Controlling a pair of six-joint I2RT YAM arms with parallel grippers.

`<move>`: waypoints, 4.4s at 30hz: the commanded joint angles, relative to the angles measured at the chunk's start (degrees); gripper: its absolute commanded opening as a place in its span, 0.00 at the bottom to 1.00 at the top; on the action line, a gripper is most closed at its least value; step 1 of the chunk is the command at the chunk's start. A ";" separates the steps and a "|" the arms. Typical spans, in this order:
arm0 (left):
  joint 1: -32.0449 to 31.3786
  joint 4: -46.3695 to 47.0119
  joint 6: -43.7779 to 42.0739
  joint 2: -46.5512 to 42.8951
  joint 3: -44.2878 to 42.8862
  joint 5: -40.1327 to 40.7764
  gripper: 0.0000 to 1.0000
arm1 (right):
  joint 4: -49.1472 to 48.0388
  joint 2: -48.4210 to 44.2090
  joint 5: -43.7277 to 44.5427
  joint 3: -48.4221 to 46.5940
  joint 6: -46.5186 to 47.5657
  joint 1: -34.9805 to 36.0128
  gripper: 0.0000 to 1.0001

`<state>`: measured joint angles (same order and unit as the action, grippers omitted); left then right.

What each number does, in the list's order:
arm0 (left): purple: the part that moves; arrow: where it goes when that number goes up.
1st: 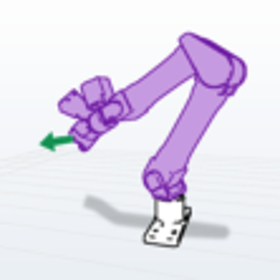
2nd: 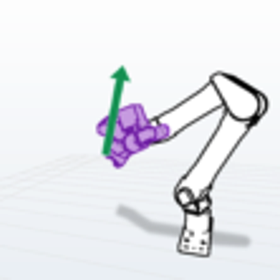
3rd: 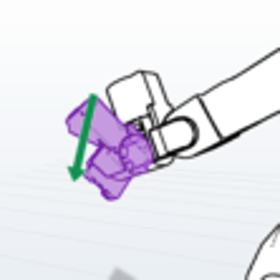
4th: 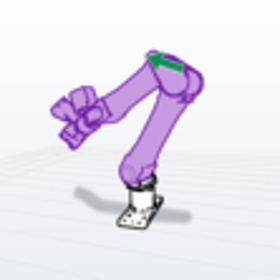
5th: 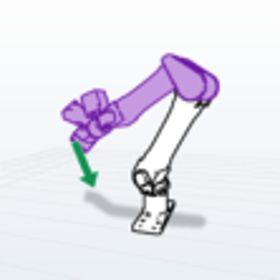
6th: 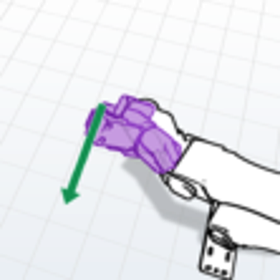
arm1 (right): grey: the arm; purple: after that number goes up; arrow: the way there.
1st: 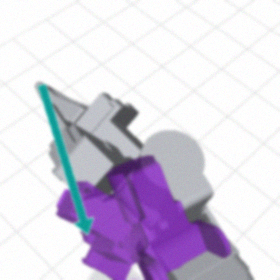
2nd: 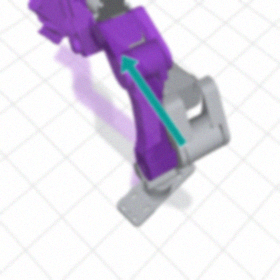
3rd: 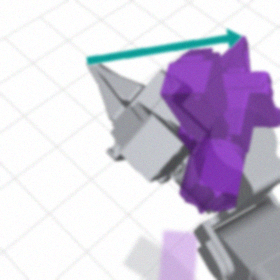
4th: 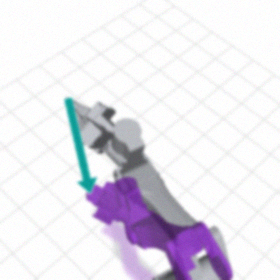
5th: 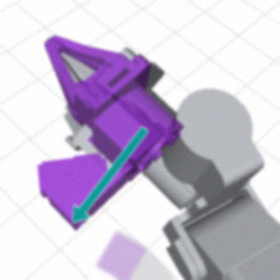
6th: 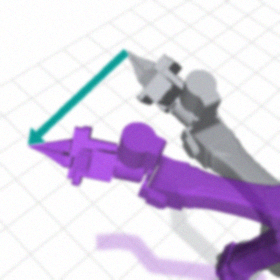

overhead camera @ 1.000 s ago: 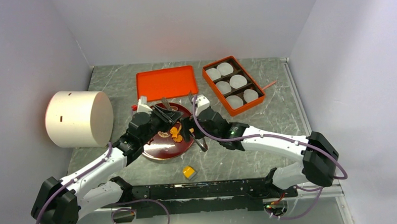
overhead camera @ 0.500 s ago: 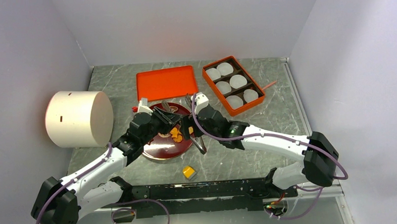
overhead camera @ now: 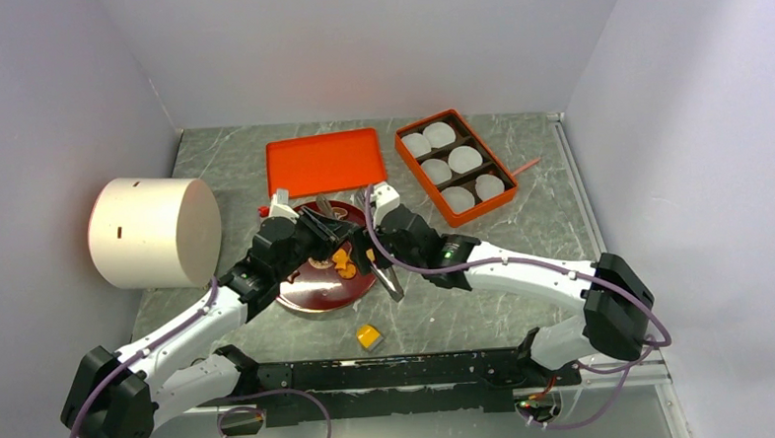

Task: Pack the cookies

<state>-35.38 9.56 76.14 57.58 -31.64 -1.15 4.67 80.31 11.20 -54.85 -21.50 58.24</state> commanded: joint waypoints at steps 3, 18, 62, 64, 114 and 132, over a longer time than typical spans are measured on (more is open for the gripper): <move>0.09 1.04 1.01 0.14 -2.90 -1.89 0.14 | -0.70 0.11 -1.10 -3.15 2.04 0.33 0.75; 0.13 -2.27 1.37 0.94 -2.95 -2.10 0.33 | -2.62 -1.69 -0.52 -2.54 2.04 0.33 0.51; 3.34 7.40 9.50 2.63 1.01 -4.47 0.05 | -5.64 1.61 -7.87 -3.69 6.26 1.52 0.43; 3.35 8.49 9.60 2.47 1.36 -4.73 0.05 | -5.44 1.75 -7.84 -3.92 5.90 1.45 0.44; 4.13 -4.70 -5.08 -6.62 -0.49 2.54 0.87 | 5.29 2.04 -7.88 -9.49 7.88 0.12 0.40; 4.65 -10.46 -8.47 -4.25 -2.06 3.54 0.87 | 8.52 2.47 -10.75 -12.23 10.23 0.01 0.43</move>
<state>-30.94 -1.67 67.24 52.07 -32.40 3.25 15.20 83.59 1.83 -64.20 -11.57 58.43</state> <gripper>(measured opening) 0.883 0.428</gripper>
